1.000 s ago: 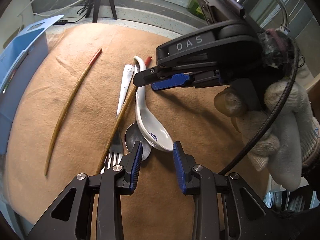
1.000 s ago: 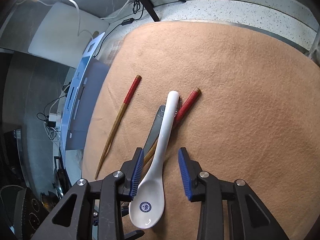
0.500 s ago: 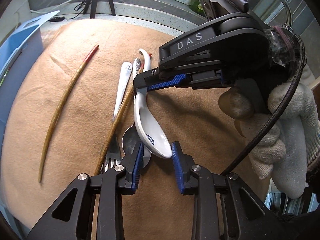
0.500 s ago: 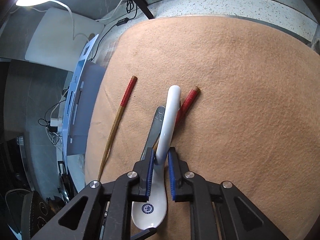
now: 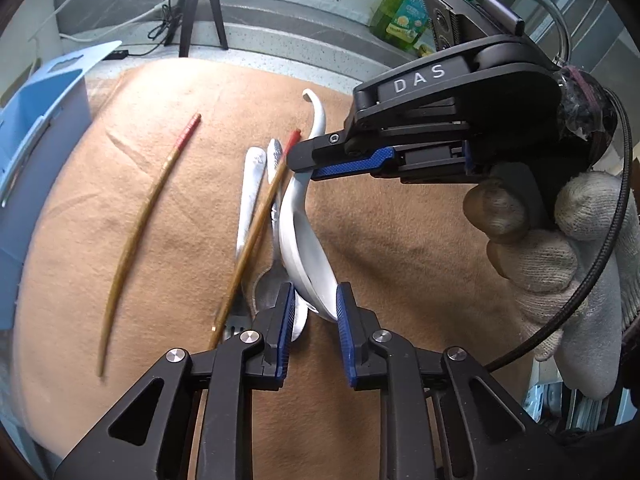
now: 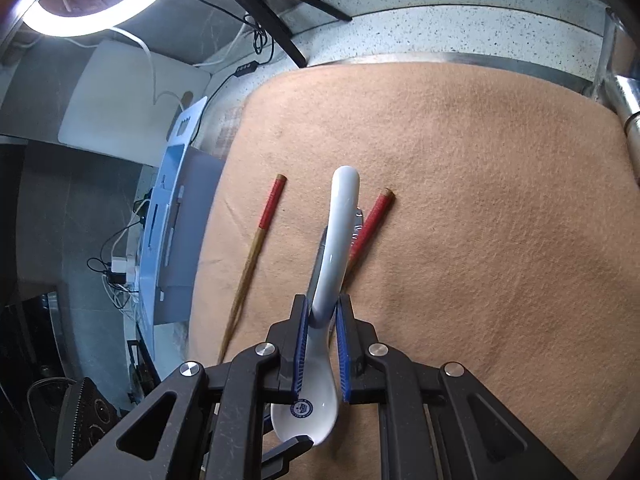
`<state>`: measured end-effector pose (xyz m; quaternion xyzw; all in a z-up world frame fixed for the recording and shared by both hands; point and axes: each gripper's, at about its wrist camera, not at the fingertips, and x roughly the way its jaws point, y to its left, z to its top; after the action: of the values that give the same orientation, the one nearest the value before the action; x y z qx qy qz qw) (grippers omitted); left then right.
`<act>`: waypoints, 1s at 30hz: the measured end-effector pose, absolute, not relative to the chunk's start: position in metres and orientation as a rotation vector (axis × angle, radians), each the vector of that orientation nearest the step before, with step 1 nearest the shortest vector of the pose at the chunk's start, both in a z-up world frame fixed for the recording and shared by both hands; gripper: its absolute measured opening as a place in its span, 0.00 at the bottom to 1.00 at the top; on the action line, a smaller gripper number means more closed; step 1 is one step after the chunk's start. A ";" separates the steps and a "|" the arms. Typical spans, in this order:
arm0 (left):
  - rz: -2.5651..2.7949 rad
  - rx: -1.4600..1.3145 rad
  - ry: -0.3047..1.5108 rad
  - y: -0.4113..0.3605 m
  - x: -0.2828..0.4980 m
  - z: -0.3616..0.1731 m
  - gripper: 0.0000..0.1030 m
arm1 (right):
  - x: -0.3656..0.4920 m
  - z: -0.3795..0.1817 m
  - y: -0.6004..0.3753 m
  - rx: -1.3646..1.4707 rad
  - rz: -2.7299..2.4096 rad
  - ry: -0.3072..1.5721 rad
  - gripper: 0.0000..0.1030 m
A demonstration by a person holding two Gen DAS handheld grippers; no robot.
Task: Organize utensils
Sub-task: 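Carry the white spoon into the blue basket and open the right tool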
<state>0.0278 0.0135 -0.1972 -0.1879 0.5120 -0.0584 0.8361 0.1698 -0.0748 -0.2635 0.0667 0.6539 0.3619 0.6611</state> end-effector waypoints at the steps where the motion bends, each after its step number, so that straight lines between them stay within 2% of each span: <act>1: -0.123 -0.398 1.076 0.016 0.026 -0.194 0.18 | 0.169 -0.261 -0.073 0.154 0.821 1.474 0.12; 8: -0.103 -0.396 1.029 0.040 0.008 -0.174 0.16 | 0.161 -0.235 -0.047 0.154 0.850 1.434 0.12; 18: -0.026 -0.402 0.964 0.115 -0.016 -0.154 0.15 | 0.144 -0.205 0.034 0.134 0.936 1.390 0.11; 30: 0.072 -0.420 0.959 0.216 -0.039 -0.162 0.13 | 0.128 -0.214 0.150 0.098 1.004 1.409 0.11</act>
<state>-0.0388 0.2165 -0.1621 -0.2005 0.4576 0.0342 0.8656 0.1277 0.1496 -0.2143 0.0432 0.6196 0.4415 0.6475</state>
